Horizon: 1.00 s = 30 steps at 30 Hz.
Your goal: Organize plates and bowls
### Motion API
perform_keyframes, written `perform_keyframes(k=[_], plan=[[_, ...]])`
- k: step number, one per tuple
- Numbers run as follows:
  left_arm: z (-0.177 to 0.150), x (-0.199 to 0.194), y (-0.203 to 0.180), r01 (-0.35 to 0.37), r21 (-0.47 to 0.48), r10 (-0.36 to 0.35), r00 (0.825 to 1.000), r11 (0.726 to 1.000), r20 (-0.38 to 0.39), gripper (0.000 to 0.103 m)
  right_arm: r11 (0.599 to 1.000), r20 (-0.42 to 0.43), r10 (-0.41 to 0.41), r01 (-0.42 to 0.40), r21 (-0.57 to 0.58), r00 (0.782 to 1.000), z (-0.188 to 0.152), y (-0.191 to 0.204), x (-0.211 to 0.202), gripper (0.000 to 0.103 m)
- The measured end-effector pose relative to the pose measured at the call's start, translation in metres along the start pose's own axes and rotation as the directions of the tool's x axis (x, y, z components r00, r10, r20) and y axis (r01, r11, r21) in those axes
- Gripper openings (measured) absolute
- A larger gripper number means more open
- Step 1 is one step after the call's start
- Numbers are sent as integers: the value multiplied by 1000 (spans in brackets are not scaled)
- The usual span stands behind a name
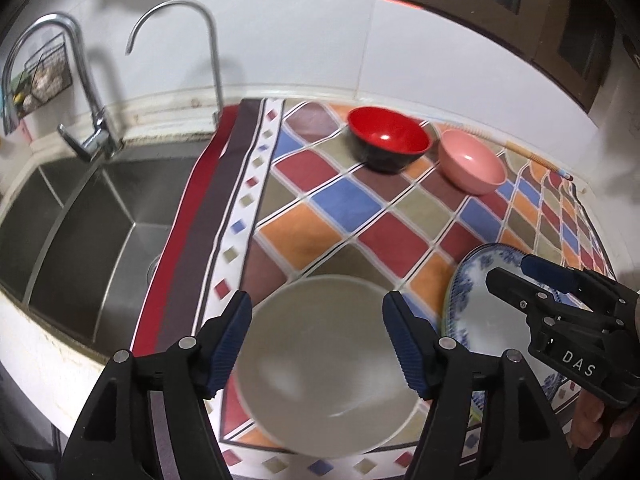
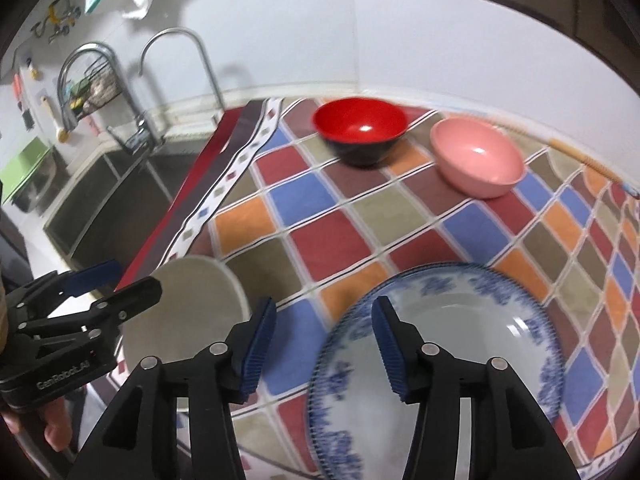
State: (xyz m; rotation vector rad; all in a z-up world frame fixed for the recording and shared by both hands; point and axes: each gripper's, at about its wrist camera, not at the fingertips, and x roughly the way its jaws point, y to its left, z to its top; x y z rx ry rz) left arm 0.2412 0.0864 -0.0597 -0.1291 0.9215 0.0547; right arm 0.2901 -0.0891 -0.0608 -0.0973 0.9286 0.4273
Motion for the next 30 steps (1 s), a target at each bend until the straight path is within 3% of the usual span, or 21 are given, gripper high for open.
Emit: perform_keyframes(k=[15, 30], plan=[[37, -6, -65, 34, 63, -40, 994, 997, 102, 78, 993, 128, -102, 93, 75, 987, 20, -69, -37, 61], [73, 21, -114, 38, 54, -44, 992, 998, 116, 78, 982, 171, -134, 108, 153, 976, 44, -136, -38, 61]])
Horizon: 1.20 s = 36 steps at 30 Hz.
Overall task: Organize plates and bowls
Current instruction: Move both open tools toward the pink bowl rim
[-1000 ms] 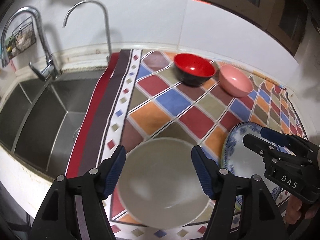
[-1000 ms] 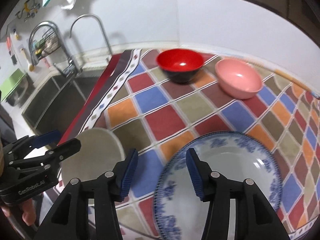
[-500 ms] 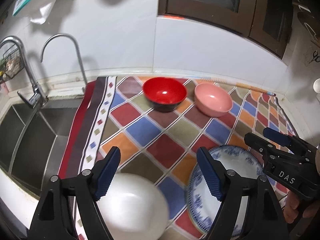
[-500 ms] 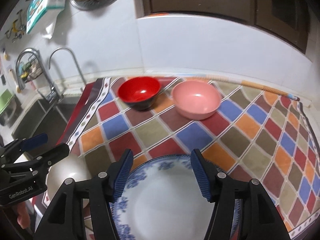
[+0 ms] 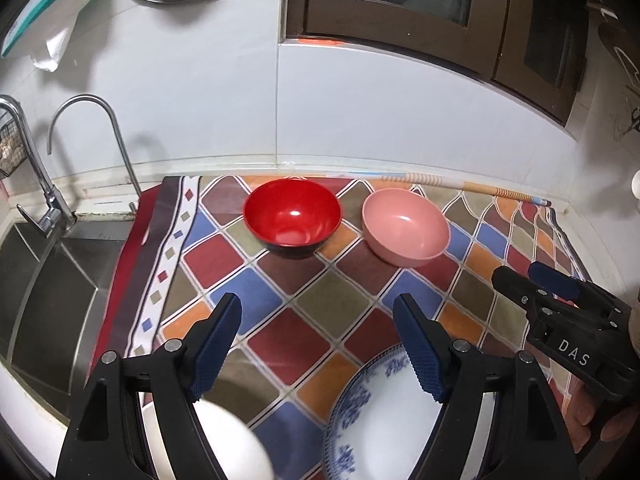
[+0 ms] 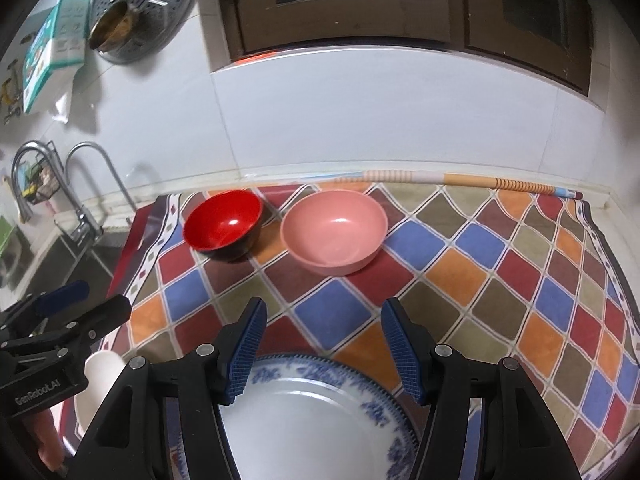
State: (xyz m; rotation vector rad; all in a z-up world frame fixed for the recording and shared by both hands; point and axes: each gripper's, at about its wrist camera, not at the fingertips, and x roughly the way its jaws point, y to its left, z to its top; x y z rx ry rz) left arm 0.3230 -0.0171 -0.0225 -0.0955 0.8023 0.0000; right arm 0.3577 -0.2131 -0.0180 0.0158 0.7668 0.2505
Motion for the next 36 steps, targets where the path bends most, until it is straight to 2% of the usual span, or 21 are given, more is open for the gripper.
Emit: perform_keyframes(k=[7, 21, 32, 36], plan=[[16, 24, -16, 18, -27, -18, 1000, 999, -16, 77, 1000, 4, 2, -2, 21, 1000, 18, -23, 19, 61], [50, 92, -41, 21, -67, -27, 996, 998, -89, 67, 998, -21, 25, -24, 57, 999, 50, -64, 77, 61], [62, 151, -55, -4, -82, -10, 985, 997, -175, 59, 997, -86, 56, -51, 60, 995, 64, -82, 130, 60], [64, 171, -60, -14, -66, 0, 979, 998, -202, 56, 995, -108, 68, -60, 77, 992, 64, -89, 146, 56]])
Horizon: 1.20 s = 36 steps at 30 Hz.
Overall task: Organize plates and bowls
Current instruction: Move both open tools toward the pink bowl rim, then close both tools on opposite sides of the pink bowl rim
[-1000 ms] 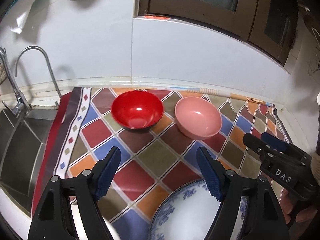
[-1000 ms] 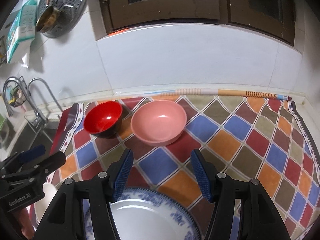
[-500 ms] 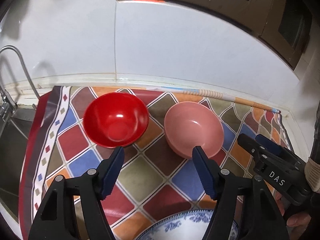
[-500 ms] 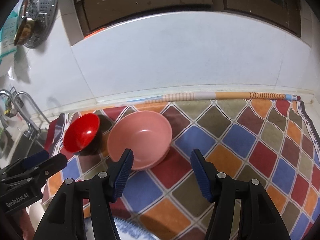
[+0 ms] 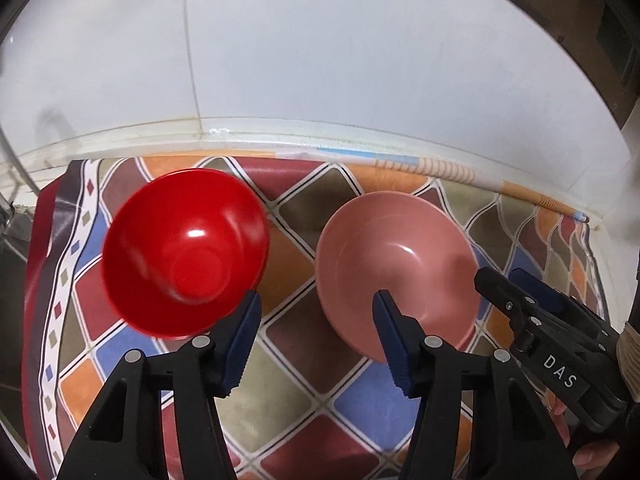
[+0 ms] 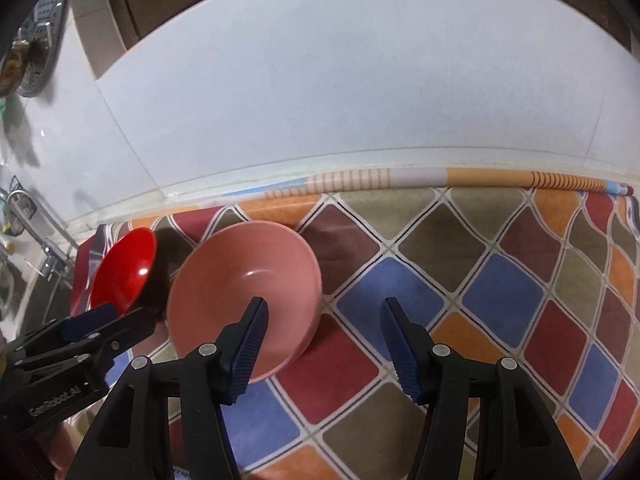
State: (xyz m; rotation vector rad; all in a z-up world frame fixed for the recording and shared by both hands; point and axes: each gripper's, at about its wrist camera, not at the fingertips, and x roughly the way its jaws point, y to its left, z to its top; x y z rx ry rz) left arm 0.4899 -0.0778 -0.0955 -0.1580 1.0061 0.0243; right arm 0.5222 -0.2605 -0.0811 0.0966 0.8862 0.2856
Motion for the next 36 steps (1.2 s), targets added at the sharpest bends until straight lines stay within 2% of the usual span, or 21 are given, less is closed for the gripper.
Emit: perform_keyframes(k=[10, 18, 21, 26, 36], plan=[[9, 31, -10, -18, 31, 20, 999, 999, -46, 41, 999, -40, 26, -25, 26, 999, 2, -9, 25, 38], [13, 47, -12, -22, 43, 25, 997, 999, -71, 19, 999, -67, 34, -33, 13, 997, 0, -6, 36, 24], [14, 53, -14, -28, 45, 32, 997, 999, -76, 14, 999, -73, 39, -38, 17, 997, -1, -6, 37, 18], [15, 52, -14, -26, 35, 29, 997, 999, -71, 11, 999, -74, 43, -42, 26, 996, -1, -4, 38, 11], [5, 16, -11, -5, 39, 6, 1000, 999, -19, 11, 999, -52, 36, -34, 35, 998, -4, 0, 19, 11]])
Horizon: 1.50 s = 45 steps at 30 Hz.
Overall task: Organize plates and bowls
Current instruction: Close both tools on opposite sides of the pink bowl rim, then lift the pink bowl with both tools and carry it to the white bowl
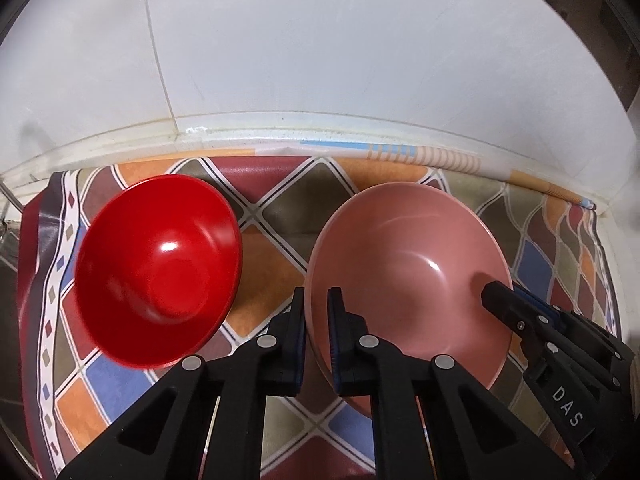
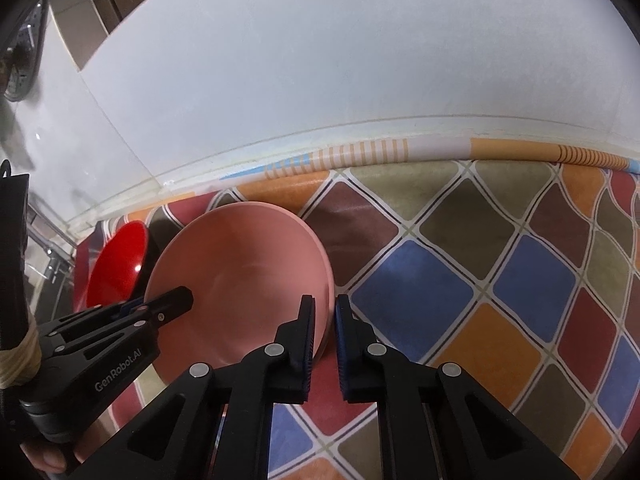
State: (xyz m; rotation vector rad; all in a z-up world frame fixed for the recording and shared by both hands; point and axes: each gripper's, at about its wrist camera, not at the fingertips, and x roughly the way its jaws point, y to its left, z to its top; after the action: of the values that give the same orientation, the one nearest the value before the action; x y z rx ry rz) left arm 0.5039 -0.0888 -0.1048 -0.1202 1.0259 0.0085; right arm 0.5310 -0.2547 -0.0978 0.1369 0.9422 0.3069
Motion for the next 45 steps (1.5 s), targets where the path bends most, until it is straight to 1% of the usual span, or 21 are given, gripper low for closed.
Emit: perform_keyframes(k=[9, 11, 17, 27, 37, 45], plan=[[-17, -50, 11, 10, -4, -9, 997, 1000, 73, 11, 1000, 50, -2, 3, -24, 999, -7, 19, -37, 11], [-22, -66, 20, 7, -7, -6, 996, 1000, 91, 11, 999, 61, 0, 2, -36, 998, -10, 25, -46, 11], [-38, -94, 35, 4, -33, 1, 991, 999, 134, 11, 998, 82, 17, -11, -64, 997, -20, 47, -69, 11], [-76, -144, 70, -3, -87, 20, 979, 996, 202, 11, 991, 97, 42, -30, -127, 994, -47, 92, -104, 11], [-115, -176, 104, -14, -121, 41, 974, 993, 221, 11, 982, 103, 74, -55, -180, 992, -78, 135, -131, 11], [-147, -197, 136, -30, -156, 64, 974, 987, 217, 12, 972, 89, 100, -79, -221, 991, -106, 170, -142, 11]])
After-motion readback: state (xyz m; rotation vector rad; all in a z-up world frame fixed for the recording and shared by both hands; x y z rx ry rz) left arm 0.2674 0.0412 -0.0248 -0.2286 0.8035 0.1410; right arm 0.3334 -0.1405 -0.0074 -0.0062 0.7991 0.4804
